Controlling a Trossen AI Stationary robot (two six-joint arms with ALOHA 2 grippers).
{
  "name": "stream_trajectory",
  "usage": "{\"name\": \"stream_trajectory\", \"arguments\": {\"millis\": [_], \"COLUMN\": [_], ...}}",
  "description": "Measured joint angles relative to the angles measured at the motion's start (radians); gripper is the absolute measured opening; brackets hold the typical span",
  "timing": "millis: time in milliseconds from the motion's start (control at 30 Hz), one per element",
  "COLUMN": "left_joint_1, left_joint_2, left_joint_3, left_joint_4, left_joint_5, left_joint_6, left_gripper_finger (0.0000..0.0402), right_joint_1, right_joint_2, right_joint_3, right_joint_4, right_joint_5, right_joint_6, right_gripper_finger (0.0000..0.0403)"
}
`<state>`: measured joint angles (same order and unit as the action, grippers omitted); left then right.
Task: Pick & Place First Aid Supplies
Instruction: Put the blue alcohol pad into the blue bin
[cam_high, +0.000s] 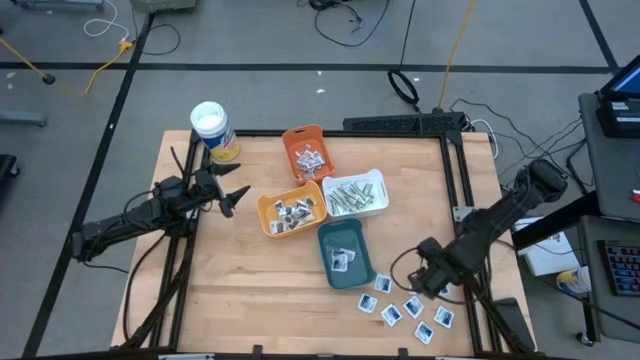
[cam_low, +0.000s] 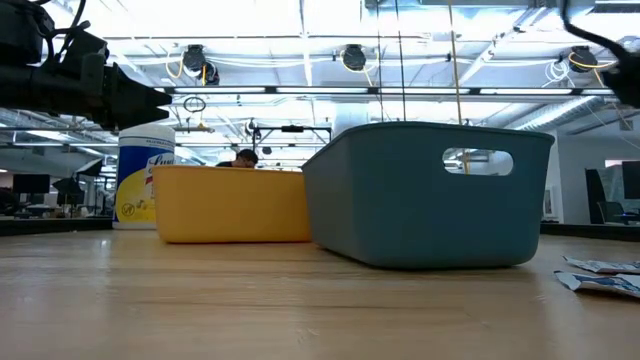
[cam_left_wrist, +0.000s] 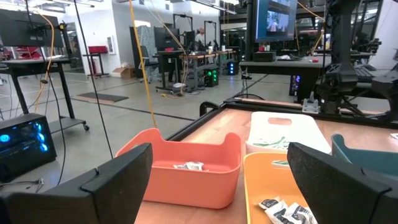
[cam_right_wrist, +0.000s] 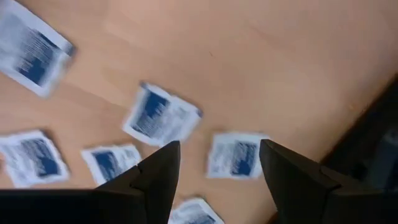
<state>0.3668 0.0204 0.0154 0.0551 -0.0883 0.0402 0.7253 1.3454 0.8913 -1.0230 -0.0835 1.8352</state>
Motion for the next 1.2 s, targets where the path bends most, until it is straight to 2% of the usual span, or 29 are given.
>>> {"name": "stream_trajectory", "arguments": {"millis": [300, 667, 833, 1033, 1100, 1200], "left_joint_1": [0.000, 0.000, 0.000, 0.000, 0.000, 0.000], "left_joint_2": [0.000, 0.000, 0.000, 0.000, 0.000, 0.000], "left_joint_3": [0.000, 0.000, 0.000, 0.000, 0.000, 0.000], "left_joint_4": [0.000, 0.000, 0.000, 0.000, 0.000, 0.000], "left_joint_5": [0.000, 0.000, 0.000, 0.000, 0.000, 0.000], "left_joint_6": [0.000, 0.000, 0.000, 0.000, 0.000, 0.000], "left_gripper_finger": [0.0379, 0.0379, 0.0379, 0.0379, 0.0379, 0.0379], "right_joint_1": [0.093, 0.105, 0.103, 0.103, 0.103, 0.103], "right_joint_2": [0.052, 0.140, 0.141, 0.141, 0.141, 0.137], "right_joint_3": [-0.049, -0.101, -0.129, -0.132, -0.132, -0.128], "right_joint_4": [0.085, 0.190, 0.253, 0.292, 0.294, 0.274], "right_joint_5": [-0.103, -0.104, -0.123, -0.127, -0.130, -0.128], "right_joint_6": [0.072, 0.067, 0.069, 0.067, 0.063, 0.063], "right_gripper_finger": [0.0215, 0.0208, 0.0152, 0.0024, 0.0010, 0.0010]}}
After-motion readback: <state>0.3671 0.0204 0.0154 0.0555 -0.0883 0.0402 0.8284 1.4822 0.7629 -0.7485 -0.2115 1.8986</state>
